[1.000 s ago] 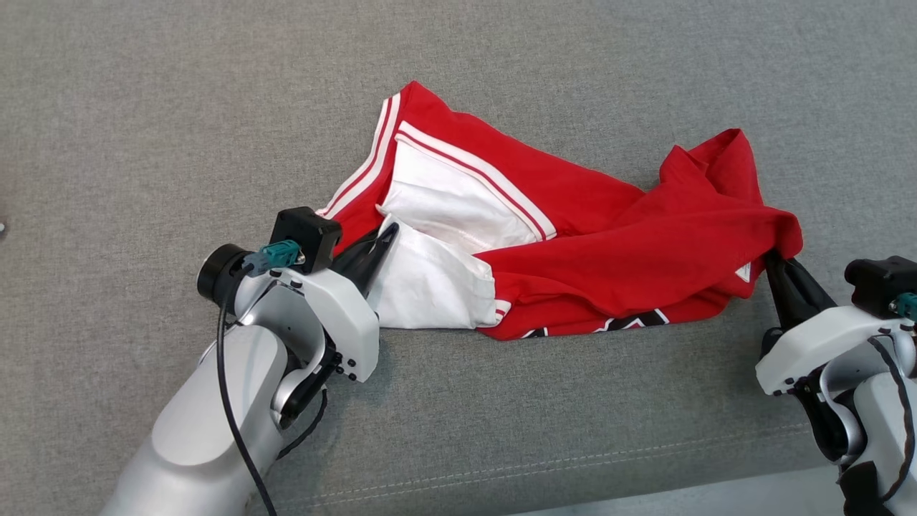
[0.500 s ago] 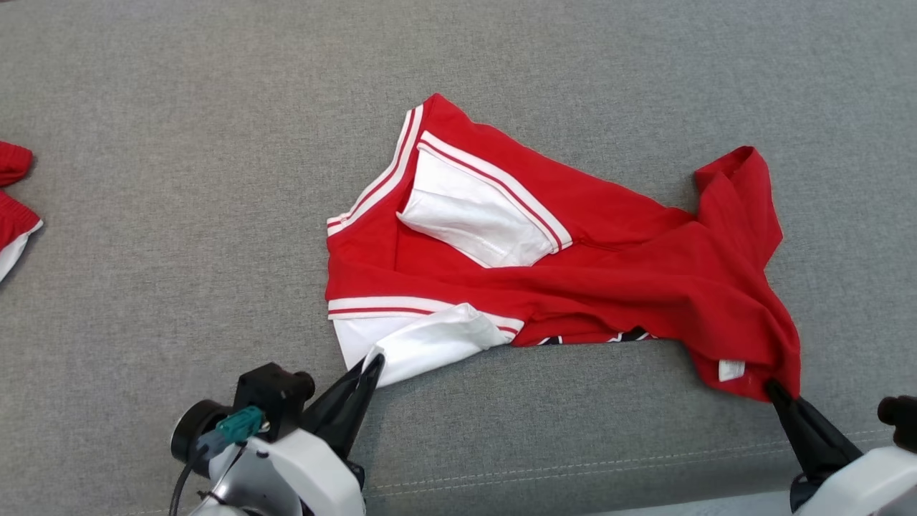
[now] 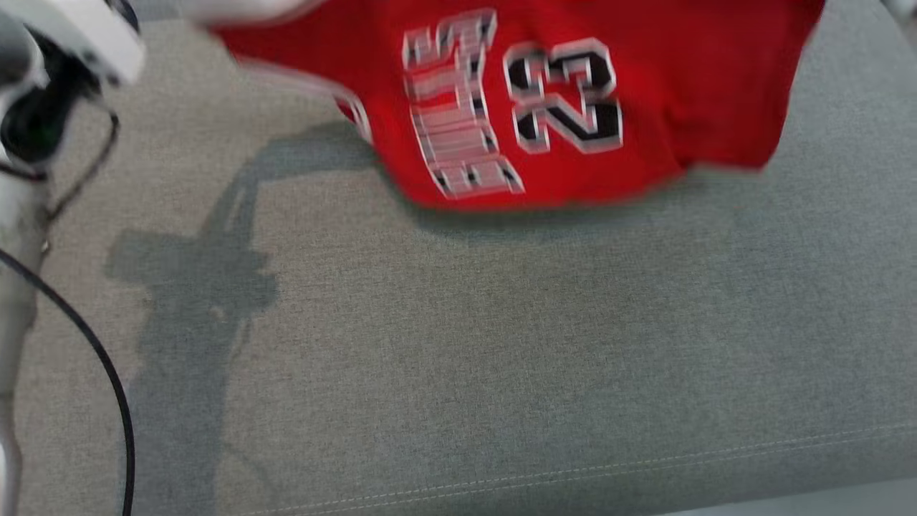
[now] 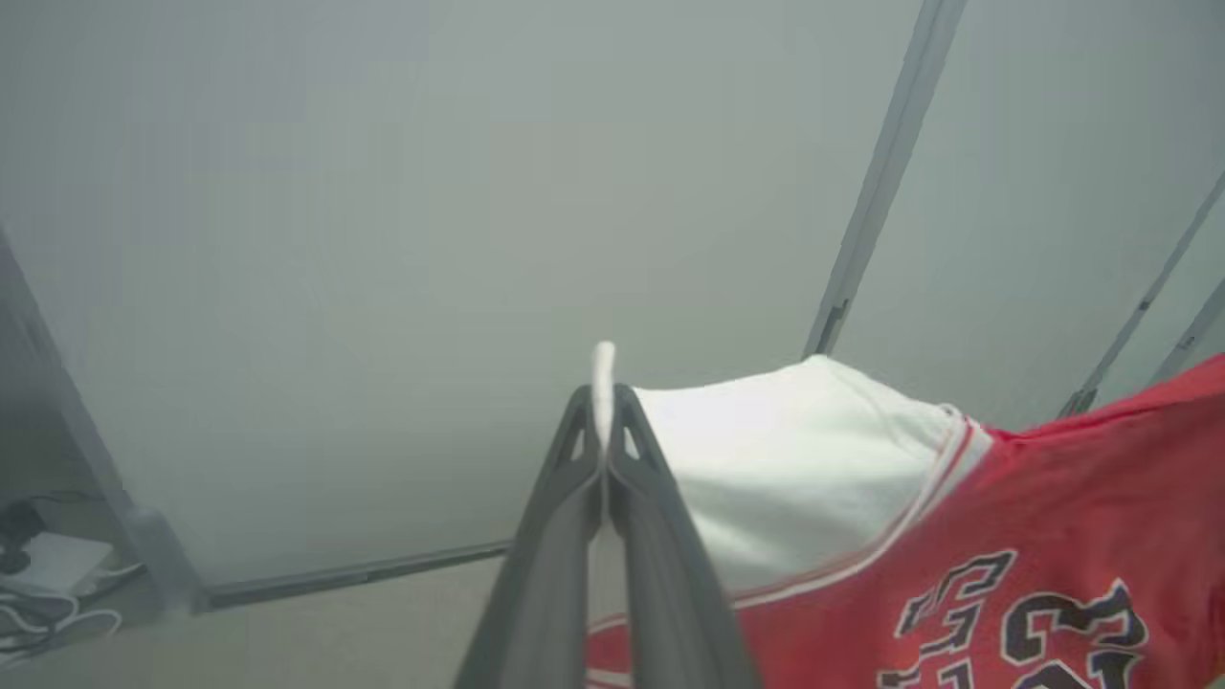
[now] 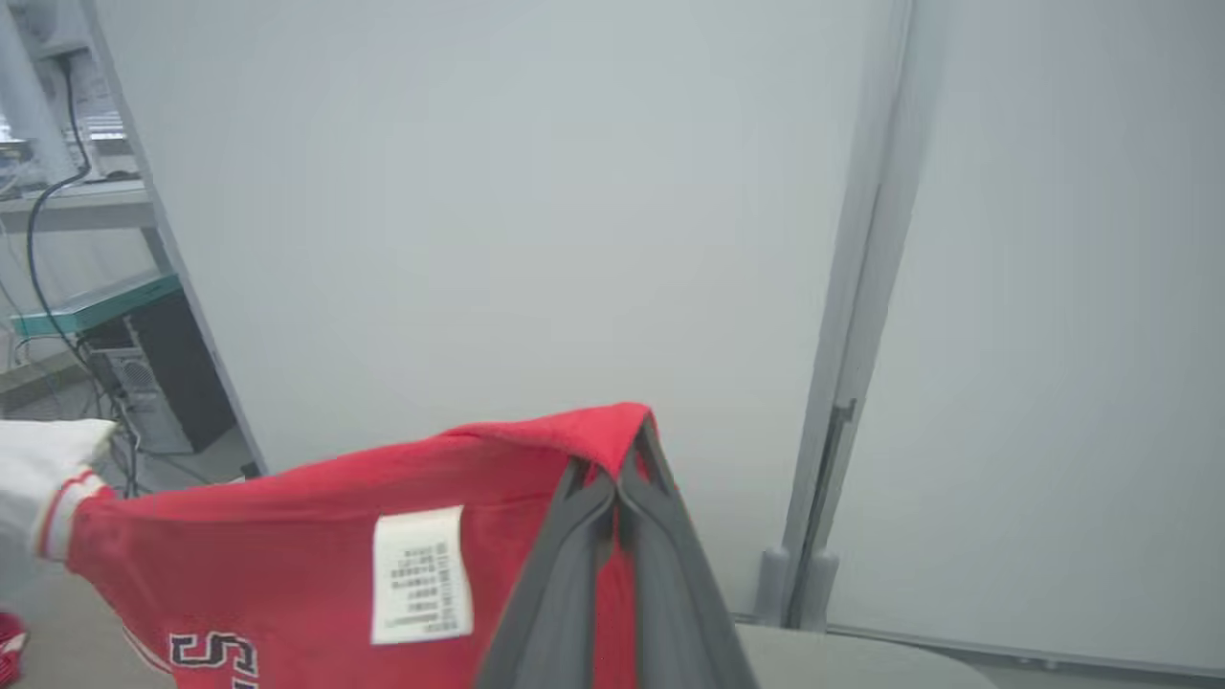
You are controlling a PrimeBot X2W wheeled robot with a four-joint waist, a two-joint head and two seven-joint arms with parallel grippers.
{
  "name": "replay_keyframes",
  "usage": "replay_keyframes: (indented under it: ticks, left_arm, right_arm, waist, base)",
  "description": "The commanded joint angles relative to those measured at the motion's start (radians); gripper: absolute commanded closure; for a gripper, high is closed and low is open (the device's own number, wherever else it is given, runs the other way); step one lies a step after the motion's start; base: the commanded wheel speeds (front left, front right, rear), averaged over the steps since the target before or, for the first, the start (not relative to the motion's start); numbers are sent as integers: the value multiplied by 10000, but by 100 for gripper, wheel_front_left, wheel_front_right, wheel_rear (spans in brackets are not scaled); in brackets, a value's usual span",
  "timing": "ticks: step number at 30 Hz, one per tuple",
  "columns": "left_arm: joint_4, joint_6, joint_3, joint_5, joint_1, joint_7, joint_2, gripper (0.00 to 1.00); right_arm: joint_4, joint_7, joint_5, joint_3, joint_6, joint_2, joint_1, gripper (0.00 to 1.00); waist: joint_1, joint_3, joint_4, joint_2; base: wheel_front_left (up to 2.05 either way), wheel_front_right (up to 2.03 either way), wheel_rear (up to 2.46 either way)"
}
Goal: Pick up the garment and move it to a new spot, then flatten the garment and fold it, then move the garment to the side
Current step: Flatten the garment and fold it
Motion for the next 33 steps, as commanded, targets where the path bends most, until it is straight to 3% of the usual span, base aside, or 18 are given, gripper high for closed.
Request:
replay_keyframes:
  ticks: [1,3,6,8,10,13,18,22,26,33]
  left_arm:
    - [271,-99,388,530,-1324,-739,408,100]
    - [1081,-163,473,949,-2588,-2058,196,100]
    - [1516,-403,299,1244,-3514,-3007,7,100]
    - [1616,-596,-116,1494,-3914,-3373,-40,100]
    - [1168,-697,-411,1477,-3494,-3851,-68,100]
    - [209,-694,-594,1184,-1276,-4580,-209,100]
    - [-1276,397,-421,1024,3347,-5294,-470,100]
    - [-2711,1108,-212,1138,5941,-5406,-634,100]
    - [-3975,1598,-511,1493,7669,-5256,-485,100]
    - [-5503,2334,-1287,1720,9303,-4034,-315,100]
  right_arm:
    - [569,-785,-606,39,42,-4,-890,100]
    - [1583,-2030,-1339,225,42,81,-2139,100]
    - [2391,-2898,-1635,337,42,115,-2900,100]
    - [2685,-2869,-1257,921,42,144,-3111,100]
    - [2394,-2679,-621,1832,42,-106,-2655,100]
    - [1347,-2207,1165,2837,42,-767,-627,100]
    - [-337,-2530,3260,3758,42,-1795,3442,100]
    - [-619,-3449,4013,3718,42,-1960,5459,100]
    - [-956,-4317,4489,3345,42,-2048,6720,100]
    - [-1367,-5031,4455,2587,42,-2163,8656,100]
  waist:
    - [0,-294,92,0]
    - [0,-484,173,0]
    - [0,-435,295,0]
    - [0,-133,426,0]
    - [0,184,577,0]
    - [0,445,958,0]
    - [0,823,1192,0]
    - [0,754,1158,0]
    - [0,468,1125,0]
    - [0,-151,1164,0]
  base:
    - [0,0,0]
    - [0,0,0]
    - [0,0,0]
    - [0,0,0]
    - [0,0,0]
    - [0,0,0]
    - [0,0,0]
    - [0,0,0]
    - [0,0,0]
    - [0,0,0]
